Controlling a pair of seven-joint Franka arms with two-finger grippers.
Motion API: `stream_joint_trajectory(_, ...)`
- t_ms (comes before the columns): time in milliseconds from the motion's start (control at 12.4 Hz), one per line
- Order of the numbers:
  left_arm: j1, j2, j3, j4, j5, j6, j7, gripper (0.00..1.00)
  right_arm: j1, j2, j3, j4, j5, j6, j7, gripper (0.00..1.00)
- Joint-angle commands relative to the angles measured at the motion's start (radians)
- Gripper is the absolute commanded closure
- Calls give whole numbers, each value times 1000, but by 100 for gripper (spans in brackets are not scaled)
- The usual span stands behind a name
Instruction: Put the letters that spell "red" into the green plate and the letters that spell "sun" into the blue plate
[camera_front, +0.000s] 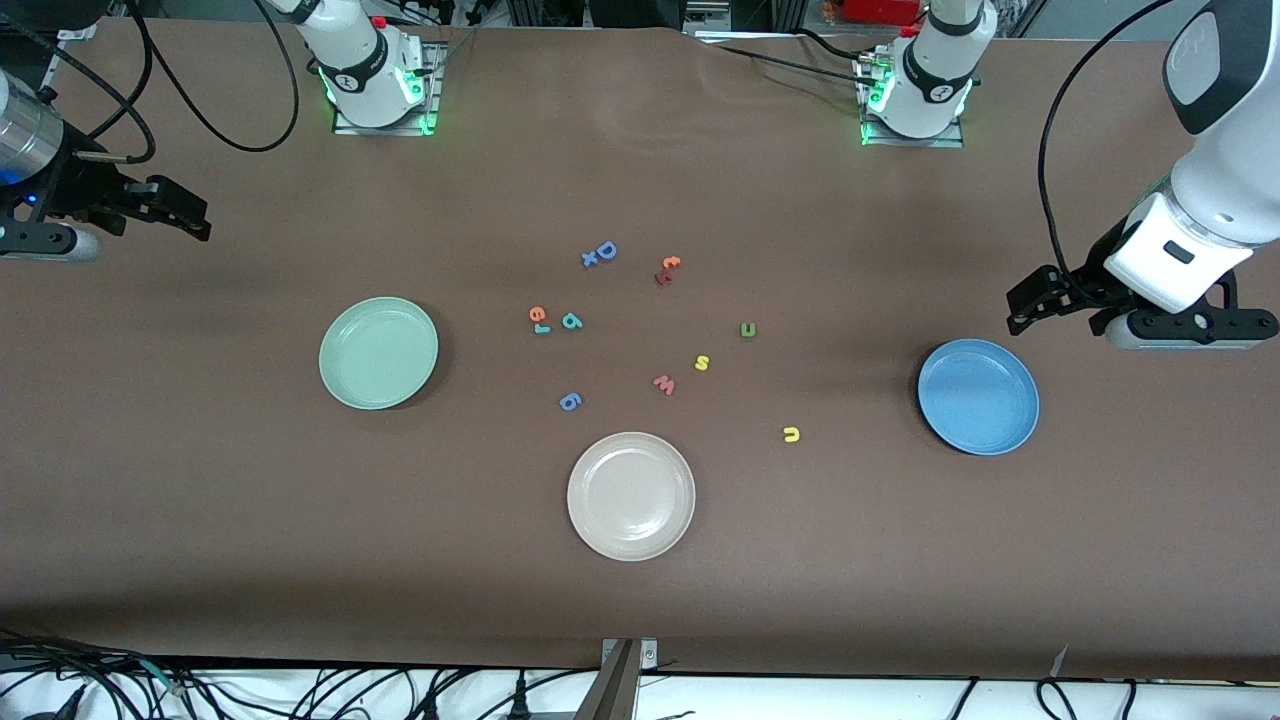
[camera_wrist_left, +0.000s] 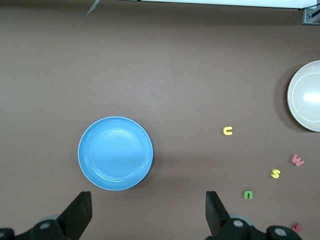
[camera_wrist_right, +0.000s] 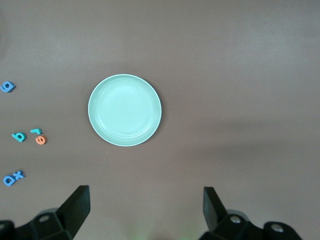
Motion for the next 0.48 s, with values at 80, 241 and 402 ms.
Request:
stream_joint_trajectory(80,-2,14,-2,33,-3,-25,-1,0,6,-10,-6,3,13,-8,-11,0)
stream_joint_trajectory(241,4,14,-2,33,-4,-25,0,0,6,-10,-6,2,13,-8,-11,0)
stream_joint_trajectory(402,5,14,0,33,-4,-25,2,0,6,-8,-6,2,13,-8,-11,0)
